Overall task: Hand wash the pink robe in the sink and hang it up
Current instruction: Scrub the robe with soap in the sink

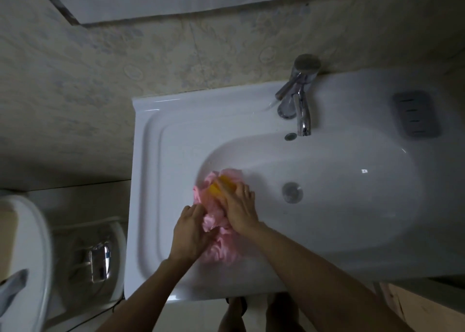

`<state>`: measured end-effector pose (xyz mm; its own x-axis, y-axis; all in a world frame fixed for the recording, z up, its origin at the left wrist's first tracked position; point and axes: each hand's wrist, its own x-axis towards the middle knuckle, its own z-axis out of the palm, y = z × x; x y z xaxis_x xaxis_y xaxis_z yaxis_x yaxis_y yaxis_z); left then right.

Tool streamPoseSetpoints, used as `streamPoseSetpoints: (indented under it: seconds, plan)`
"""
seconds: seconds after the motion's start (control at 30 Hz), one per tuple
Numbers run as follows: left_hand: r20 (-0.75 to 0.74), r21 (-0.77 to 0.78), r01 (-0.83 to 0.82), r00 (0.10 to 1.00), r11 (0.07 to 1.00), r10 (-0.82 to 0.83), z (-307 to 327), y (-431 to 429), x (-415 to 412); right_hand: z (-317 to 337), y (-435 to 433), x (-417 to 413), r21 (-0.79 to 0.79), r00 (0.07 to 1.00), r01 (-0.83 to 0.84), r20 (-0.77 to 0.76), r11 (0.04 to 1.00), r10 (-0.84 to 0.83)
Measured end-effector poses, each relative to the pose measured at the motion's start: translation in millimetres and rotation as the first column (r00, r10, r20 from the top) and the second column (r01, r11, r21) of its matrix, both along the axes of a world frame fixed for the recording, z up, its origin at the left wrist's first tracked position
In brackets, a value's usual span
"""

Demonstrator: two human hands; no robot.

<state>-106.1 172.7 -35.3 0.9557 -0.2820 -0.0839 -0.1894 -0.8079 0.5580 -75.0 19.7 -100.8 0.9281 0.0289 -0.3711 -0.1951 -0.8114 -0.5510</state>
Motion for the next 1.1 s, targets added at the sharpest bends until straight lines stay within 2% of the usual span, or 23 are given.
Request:
streamPoseSetpoints:
  seconds: [0.07, 0.1, 0.17, 0.3, 0.37, 0.43, 0.53, 0.6, 0.67, 0.73, 0.8, 0.93, 1.03, 1.1]
  plan:
    - [0.018, 0.002, 0.028, 0.999, 1.0, -0.028, 0.3, 5.3, -7.6, -5.9, -9.6, 14.3, -0.082, 0.98, 0.135, -0.139, 0.988, -0.145]
    - [0.021, -0.007, 0.02, 1.0, 1.0, -0.02, 0.4, 8.6, -13.2, -4.3, -15.9, 15.3, -0.099, 0.976, 0.125, -0.164, 0.987, -0.14]
    - [0.001, -0.027, -0.051, 0.999, 0.998, 0.051, 0.8, 13.0, -21.4, 7.1, -22.2, 6.9, -0.07, 0.994, 0.063, -0.087, 0.996, -0.069]
    - [-0.078, -0.055, -0.205, 0.977, 0.977, 0.2, 1.1, 11.1, -22.5, 46.2, 3.6, -41.0, 0.101, 0.983, -0.134, 0.137, 0.986, 0.119]
    - [-0.089, -0.058, -0.227, 0.971, 0.972, 0.221, -0.8, 11.0, -20.6, 40.9, 13.3, -44.1, 0.096, 0.963, -0.198, 0.204, 0.975, 0.176]
    - [-0.099, -0.05, -0.218, 0.972, 0.975, 0.212, -2.5, 9.5, -19.5, 21.1, 8.7, -24.4, 0.018, 0.976, -0.147, 0.163, 0.989, 0.142]
    - [-0.113, -0.042, -0.194, 0.976, 0.98, 0.189, -1.6, 8.1, -17.2, -2.2, -11.4, 11.4, -0.138, 0.997, -0.046, -0.072, 0.989, 0.036]
    - [-0.131, -0.034, -0.188, 0.974, 0.982, 0.182, -0.7, 9.2, -16.3, 0.2, -23.0, 20.5, -0.134, 0.992, 0.008, -0.127, 0.991, -0.025]
    - [-0.161, -0.02, -0.21, 0.966, 0.978, 0.204, 1.1, 9.6, -13.6, 19.1, -19.2, 10.3, -0.054, 1.0, -0.023, -0.018, 0.998, 0.022]
    - [-0.203, -0.022, -0.251, 0.949, 0.968, 0.242, 3.1, 9.1, -11.1, 41.4, 0.3, -15.3, 0.077, 0.983, -0.14, 0.133, 0.987, 0.129]
    - [-0.229, -0.053, -0.305, 0.93, 0.951, 0.286, 4.3, 8.3, -10.2, 46.1, 20.4, -33.6, 0.102, 0.957, -0.249, 0.18, 0.963, 0.228]
    - [-0.26, -0.064, -0.276, 0.933, 0.959, 0.251, 3.4, 4.1, -10.6, 6.9, 14.4, -8.0, -0.07, 0.979, -0.126, 0.154, 0.99, 0.136]
    - [-0.29, -0.078, -0.267, 0.928, 0.96, 0.235, 3.2, 2.9, -7.1, -9.2, -0.5, 11.6, -0.163, 1.0, -0.022, 0.004, 0.986, 0.023]
    - [-0.287, -0.068, -0.275, 0.926, 0.959, 0.245, 4.8, 3.7, -8.3, -3.5, -9.1, 16.6, -0.153, 0.997, 0.049, -0.055, 0.987, -0.058]
